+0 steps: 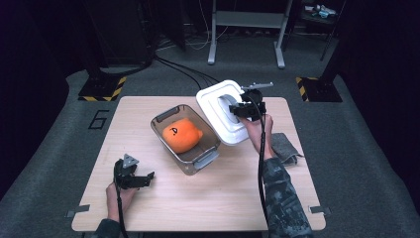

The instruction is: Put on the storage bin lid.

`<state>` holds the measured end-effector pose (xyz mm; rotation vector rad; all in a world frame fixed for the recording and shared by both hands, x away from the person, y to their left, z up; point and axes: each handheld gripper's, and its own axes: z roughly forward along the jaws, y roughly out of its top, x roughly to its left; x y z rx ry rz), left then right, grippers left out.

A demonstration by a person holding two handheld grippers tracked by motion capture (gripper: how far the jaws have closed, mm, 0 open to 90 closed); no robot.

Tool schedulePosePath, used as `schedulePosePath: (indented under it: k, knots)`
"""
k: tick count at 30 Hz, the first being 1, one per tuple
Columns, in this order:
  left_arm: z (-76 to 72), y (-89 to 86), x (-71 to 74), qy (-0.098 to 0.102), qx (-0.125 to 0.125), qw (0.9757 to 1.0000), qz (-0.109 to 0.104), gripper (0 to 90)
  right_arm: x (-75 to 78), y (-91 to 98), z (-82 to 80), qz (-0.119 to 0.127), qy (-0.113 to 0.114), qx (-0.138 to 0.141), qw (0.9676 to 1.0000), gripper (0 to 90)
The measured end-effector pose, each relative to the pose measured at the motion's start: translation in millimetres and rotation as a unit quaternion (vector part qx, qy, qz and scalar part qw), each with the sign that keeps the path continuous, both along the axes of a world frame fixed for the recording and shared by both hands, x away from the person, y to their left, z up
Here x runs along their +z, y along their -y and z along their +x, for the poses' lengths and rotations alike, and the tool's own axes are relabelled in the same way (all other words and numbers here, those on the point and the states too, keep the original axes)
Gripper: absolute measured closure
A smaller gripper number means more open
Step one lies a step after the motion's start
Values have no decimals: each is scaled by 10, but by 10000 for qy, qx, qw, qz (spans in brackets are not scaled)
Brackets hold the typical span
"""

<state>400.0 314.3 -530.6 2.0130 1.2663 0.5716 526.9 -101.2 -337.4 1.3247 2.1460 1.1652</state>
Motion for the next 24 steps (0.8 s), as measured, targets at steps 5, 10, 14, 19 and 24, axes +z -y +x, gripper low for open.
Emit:
schedulePosePath:
  k: [5, 10, 14, 19, 24]
  knots:
    - [-2, 4, -2, -4, 17, 10000, -32, 106, 22, -71, -22, 72, -45, 59, 9999, 667]
    - [0, -1, 0, -18, -15, 10000, -8, 105, 38, -162, -46, 71, -48, 198, 9998, 667]
    - [-2, -1, 1, -18, -11, 10000, -3, 105, 31, -252, -66, 117, -87, 295, 9995, 667]
    - [-1, 0, 0, -18, -14, 10000, -11, 105, 15, -334, -80, 151, -135, 337, 9992, 667]
    - [-2, 0, 1, -19, -9, 10000, -5, 105, -13, -419, -85, 186, -170, 444, 9987, 666]
